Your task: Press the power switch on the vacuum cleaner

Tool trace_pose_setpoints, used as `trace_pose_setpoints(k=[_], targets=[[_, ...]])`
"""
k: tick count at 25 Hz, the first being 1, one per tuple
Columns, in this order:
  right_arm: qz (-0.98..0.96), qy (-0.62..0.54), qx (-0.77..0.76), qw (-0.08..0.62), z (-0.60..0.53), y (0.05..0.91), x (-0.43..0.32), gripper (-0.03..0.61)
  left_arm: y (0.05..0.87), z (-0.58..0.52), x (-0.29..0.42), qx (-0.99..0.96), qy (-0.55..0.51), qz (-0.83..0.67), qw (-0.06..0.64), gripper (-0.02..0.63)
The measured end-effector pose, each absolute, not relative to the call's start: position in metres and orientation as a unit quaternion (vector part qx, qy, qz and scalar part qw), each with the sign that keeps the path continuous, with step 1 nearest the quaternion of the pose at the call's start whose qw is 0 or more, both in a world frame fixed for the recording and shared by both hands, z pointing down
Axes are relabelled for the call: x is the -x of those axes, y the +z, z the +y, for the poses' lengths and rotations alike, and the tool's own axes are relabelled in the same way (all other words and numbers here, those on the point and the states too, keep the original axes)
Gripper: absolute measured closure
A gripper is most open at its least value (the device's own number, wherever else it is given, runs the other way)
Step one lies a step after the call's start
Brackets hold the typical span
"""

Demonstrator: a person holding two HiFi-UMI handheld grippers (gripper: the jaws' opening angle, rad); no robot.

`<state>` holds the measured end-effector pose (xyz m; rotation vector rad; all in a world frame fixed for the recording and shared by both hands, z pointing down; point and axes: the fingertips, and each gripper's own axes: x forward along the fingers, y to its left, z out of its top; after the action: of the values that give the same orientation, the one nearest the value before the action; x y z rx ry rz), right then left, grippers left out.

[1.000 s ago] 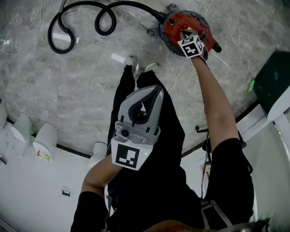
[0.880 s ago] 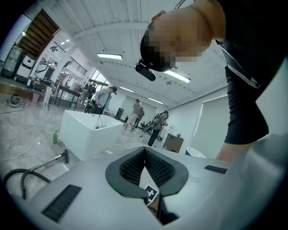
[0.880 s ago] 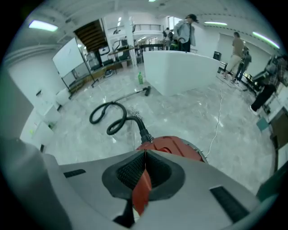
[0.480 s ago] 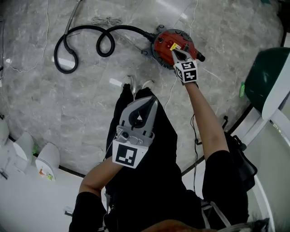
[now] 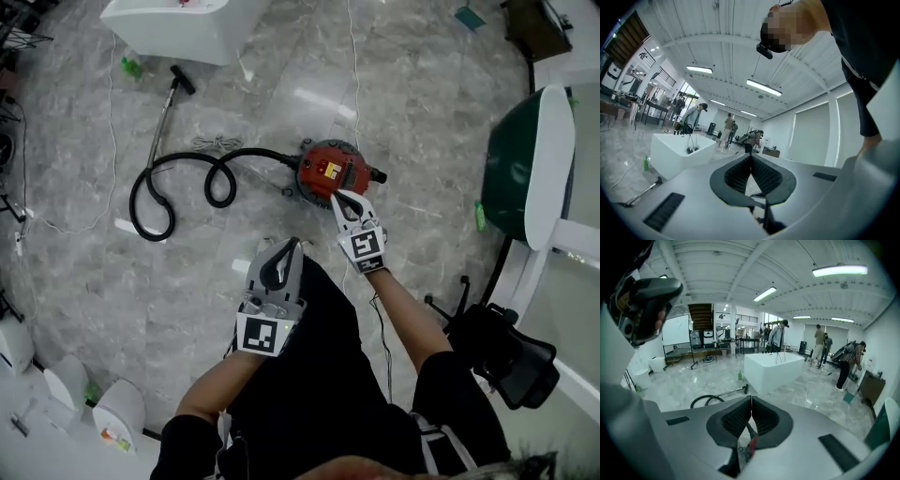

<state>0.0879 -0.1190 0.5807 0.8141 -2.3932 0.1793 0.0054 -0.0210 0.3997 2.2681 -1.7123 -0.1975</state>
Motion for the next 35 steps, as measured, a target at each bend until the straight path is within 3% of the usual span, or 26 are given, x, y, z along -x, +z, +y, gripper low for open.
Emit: trace_pose_setpoints(k=[8, 15, 35], targets=[[-0.924, 0.031, -0.328, 0.195, -0.070, 0.435, -0.055, 0.558, 0.347, -0.027, 0.025, -0.772, -0.119, -0.612, 0.126, 0.595], [-0.907, 0.029, -0.406, 0.108, -0.040, 0.351, -0.080, 0.558, 0.301, -0.017, 0.012, -0.804, -0.127, -0.576, 0.077, 0.595], [-0.850, -0.014, -0.526, 0.026, 0.016, 0.306, -0.150, 0.558, 0.271, 0.008, -0.044, -0.858, -0.130, -0.494, 0.063, 0.595]])
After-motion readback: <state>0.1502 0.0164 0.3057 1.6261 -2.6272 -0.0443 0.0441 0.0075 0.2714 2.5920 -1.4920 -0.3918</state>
